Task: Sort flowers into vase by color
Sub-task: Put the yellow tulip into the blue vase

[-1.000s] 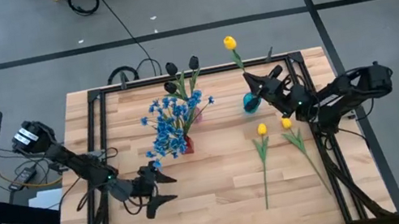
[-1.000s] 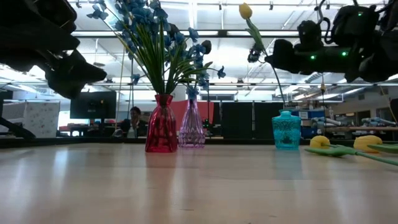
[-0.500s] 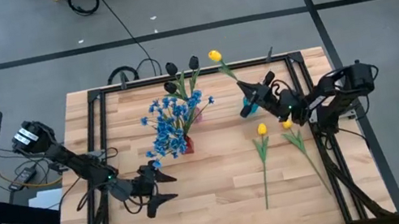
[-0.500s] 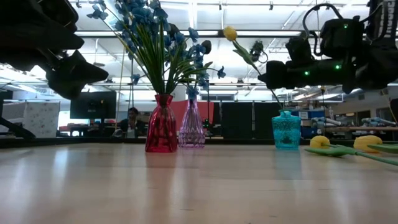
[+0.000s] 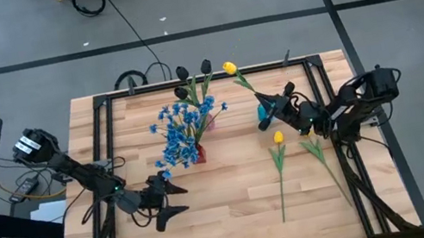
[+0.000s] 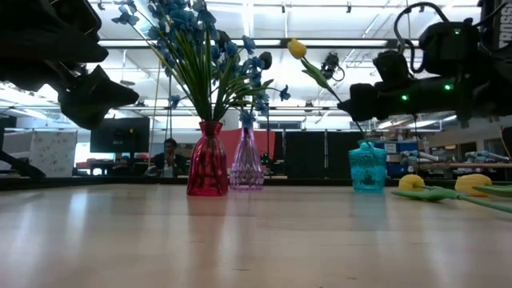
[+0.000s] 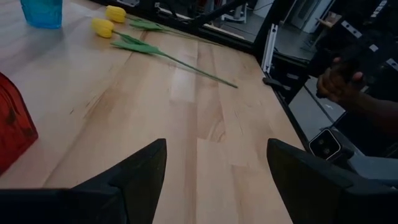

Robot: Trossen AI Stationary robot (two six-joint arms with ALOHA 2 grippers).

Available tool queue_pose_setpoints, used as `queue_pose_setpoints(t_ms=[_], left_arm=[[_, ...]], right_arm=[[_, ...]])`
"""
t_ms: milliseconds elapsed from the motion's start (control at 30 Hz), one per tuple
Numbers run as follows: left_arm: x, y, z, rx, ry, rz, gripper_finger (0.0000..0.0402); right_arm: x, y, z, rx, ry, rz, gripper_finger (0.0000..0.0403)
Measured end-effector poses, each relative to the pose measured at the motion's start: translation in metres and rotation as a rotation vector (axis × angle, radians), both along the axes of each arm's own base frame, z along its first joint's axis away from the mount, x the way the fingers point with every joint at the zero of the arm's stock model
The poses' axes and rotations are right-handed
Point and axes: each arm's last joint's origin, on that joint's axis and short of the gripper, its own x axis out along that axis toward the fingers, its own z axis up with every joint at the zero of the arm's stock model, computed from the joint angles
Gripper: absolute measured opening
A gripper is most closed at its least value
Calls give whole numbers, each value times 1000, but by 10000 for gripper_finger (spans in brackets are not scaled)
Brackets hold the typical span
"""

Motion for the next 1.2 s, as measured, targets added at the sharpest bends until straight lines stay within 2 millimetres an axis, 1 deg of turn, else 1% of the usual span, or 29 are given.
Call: queue_pose_setpoints(t_ms=[200, 400, 667, 1067, 1200], left_arm=[[0, 0, 0, 2, 5, -10, 282], [0, 0, -2, 9, 15, -10, 282], [0, 0, -2, 9, 15, -10, 282], [0, -1, -1, 0, 17, -27, 282], [0, -1, -1, 0, 17, -27, 282]], right_arm=[[-11, 6, -9, 55, 1, -9, 25], [-12, 8, -6, 65, -32, 48, 23], [-14, 9, -8, 79, -33, 65, 23], [-27, 12, -18, 88, 27, 71, 41], [-31, 13, -21, 93, 44, 95, 65]])
